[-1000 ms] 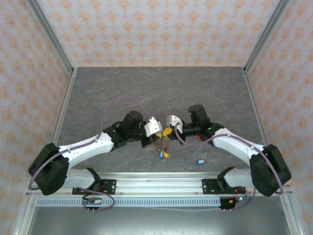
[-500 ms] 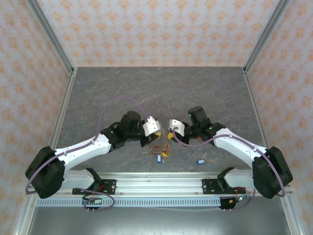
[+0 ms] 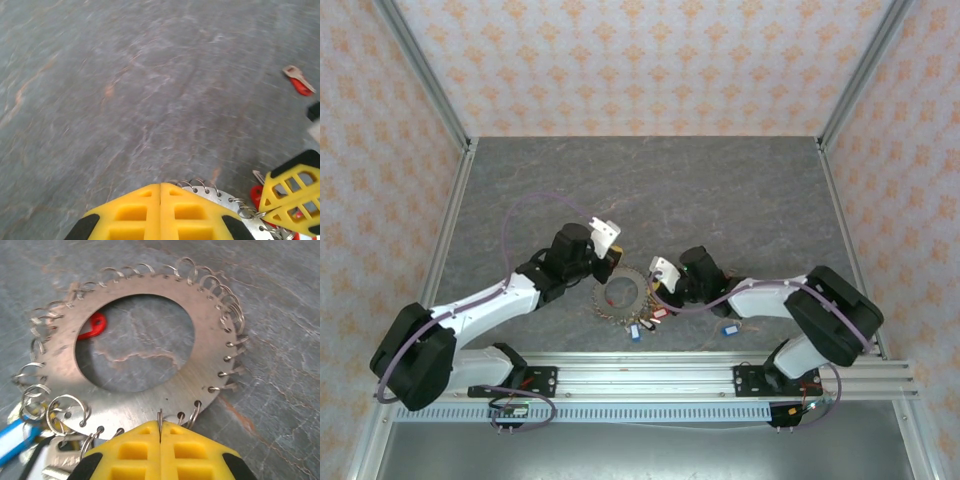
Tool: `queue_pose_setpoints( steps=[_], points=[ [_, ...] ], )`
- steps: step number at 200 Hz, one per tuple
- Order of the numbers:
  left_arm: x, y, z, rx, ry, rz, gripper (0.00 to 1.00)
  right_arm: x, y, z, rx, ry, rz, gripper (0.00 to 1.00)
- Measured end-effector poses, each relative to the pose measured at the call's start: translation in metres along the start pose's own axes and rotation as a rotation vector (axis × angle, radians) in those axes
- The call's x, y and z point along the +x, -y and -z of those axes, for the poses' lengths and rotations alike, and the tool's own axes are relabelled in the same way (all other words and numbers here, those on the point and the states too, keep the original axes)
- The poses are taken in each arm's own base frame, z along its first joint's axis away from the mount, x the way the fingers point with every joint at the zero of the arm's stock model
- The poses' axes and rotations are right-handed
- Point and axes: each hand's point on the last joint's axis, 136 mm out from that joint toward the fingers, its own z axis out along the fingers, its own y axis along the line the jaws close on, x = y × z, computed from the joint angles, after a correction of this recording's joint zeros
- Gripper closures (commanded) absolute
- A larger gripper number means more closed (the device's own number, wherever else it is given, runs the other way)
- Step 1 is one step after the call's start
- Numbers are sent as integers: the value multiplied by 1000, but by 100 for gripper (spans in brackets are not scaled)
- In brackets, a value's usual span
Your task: Put the keys on the keyring
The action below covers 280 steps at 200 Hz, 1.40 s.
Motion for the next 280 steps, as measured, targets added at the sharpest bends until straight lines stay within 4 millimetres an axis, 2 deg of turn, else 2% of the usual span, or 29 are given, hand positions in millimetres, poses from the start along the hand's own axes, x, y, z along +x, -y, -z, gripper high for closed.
queue_pose_setpoints(
  steps=[25, 62, 87, 117, 210, 235, 254, 280],
  points=[
    [21, -2, -14, 4, -77, 101, 100, 4, -1, -3, 38, 37, -17, 100],
    [58, -2, -32, 6, -217, 206, 100, 23, -3, 0, 57, 34, -18, 100],
    [79, -2, -38, -1, -300, 243, 100, 24, -3, 1, 63, 39, 11, 96],
    [94, -1, -40, 2, -355, 260, 100, 25, -2, 4, 72, 32, 50, 93],
    [95, 0, -46, 10, -390, 256, 100, 32, -9, 8, 13, -93, 125, 88],
    [95, 0, -45, 9, -396, 256, 100, 32, -10, 8, 8, -103, 129, 92],
    [95, 0, -45, 9, -400, 256, 100, 31, -8, 8, 10, -115, 139, 100],
    [96, 0, -45, 9, -402, 253, 100, 30, -6, 7, 19, -120, 144, 100]
  ],
)
